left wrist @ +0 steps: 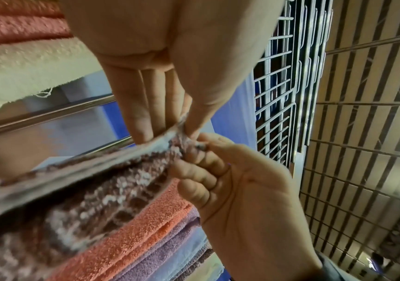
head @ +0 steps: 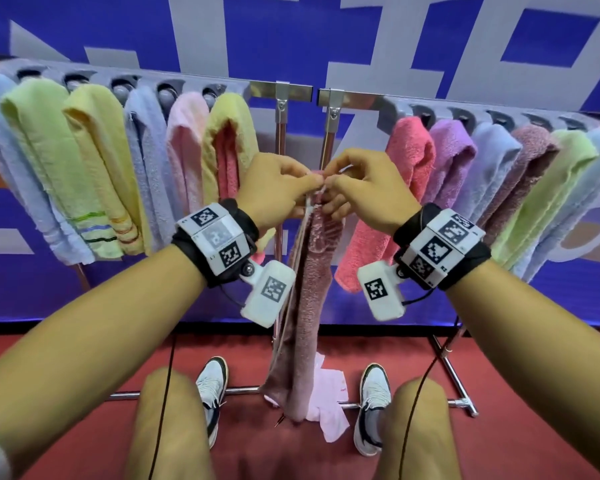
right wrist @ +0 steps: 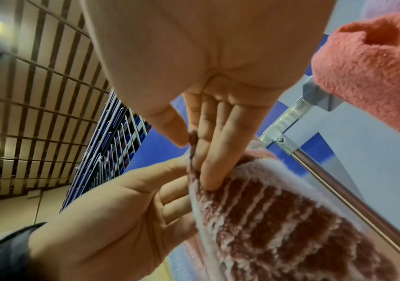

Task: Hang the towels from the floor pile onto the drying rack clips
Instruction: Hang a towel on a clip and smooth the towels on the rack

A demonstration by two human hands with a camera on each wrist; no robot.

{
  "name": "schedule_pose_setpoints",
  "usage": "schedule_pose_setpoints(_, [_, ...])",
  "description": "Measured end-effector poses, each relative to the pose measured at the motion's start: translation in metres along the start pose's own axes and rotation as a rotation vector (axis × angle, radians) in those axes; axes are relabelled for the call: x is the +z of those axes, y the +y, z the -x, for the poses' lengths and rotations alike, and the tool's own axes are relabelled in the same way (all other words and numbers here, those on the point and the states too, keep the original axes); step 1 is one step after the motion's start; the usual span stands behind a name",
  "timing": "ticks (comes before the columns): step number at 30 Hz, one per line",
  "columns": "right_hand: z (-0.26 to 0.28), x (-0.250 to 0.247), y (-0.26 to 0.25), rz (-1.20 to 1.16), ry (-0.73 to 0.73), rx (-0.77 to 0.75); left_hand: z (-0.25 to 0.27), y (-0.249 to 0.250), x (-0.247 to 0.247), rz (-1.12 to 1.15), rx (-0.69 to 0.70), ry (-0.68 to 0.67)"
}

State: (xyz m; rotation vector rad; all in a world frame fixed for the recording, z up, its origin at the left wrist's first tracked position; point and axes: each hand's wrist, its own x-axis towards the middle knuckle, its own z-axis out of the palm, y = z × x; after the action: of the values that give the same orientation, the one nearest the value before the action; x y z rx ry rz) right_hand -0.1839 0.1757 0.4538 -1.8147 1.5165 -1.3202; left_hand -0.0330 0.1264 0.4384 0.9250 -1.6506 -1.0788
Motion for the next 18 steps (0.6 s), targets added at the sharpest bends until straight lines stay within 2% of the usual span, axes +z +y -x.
schedule_pose_setpoints(2, [0.000,-0.001,-0.002,-0.020,-0.064,-0.008,0.001,0.000,-0.001,0.047,-0.013,-0.017])
schedule_pose_setpoints(4, [-0.003,-0.003,0.001,0.096,-0.089,-0.087,0.002,-0.002,-0.003,0.103,-0.035,-0.026])
schedule_pose_setpoints(7, [-0.006,-0.006,0.006,0.365,-0.038,-0.222,0.006,-0.005,-0.003,0.176,-0.058,-0.061])
schedule_pose_setpoints(10, [-0.005,-0.004,0.009,0.449,0.015,-0.325,0.009,-0.003,-0.004,0.211,-0.036,-0.140])
schedule_pose_setpoints(18, [-0.007,-0.006,0.013,0.463,0.024,-0.307,0.006,-0.002,-0.012,0.176,0.008,-0.203])
